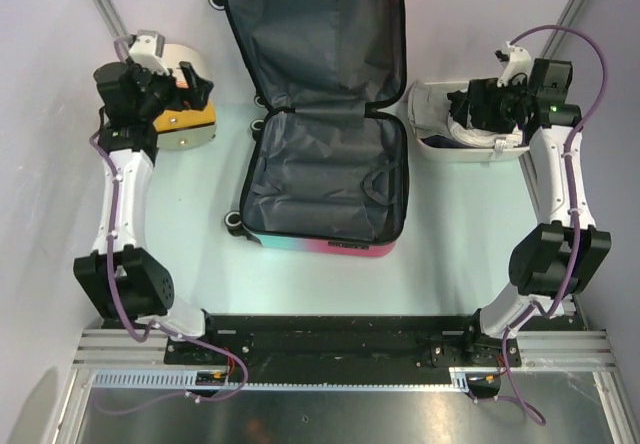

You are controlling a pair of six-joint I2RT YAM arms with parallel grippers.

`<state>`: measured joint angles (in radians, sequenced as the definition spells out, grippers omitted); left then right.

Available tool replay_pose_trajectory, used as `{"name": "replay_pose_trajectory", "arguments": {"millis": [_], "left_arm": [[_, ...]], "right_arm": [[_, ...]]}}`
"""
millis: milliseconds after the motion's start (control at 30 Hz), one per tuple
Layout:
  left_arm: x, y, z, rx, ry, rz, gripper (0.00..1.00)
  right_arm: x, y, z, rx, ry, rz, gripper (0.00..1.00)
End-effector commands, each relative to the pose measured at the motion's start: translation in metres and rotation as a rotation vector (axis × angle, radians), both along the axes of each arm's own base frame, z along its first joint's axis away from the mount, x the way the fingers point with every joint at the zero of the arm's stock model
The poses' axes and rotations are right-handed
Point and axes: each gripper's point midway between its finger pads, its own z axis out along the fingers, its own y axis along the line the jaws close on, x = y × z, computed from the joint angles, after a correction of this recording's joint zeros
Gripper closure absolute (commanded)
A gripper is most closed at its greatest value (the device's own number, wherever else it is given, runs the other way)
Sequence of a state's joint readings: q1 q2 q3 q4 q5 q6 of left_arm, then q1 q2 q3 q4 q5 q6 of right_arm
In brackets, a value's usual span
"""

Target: Open, take out, and arrange the luggage

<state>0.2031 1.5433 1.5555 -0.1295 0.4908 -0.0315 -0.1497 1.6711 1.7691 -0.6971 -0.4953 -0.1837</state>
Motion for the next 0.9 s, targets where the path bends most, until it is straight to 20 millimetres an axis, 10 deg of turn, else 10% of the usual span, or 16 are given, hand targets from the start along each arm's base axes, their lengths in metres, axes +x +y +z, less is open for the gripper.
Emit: {"name": "replay_pose_trajectory", "arguments": {"millis": [0, 333, 867], "left_arm": [[-0.038, -0.049, -0.012, 0.024, 0.135, -0.141, 0.00], [-0.113, -0.157, -0.092, 0.216, 0.359, -0.424, 0.00], [-0.145, -0.119, -0.138, 0.209, 0.502, -0.191, 0.00]], "right_arm": [[0.016, 0.011, 0.016, 0.012, -0.115, 0.024, 0.00], [-0.037, 0.072, -0.040, -0.005, -0.036, 0.098, 0.00], [-0.107, 0.059, -0.060, -0.044, -0.074, 0.064, 0.00]]}}
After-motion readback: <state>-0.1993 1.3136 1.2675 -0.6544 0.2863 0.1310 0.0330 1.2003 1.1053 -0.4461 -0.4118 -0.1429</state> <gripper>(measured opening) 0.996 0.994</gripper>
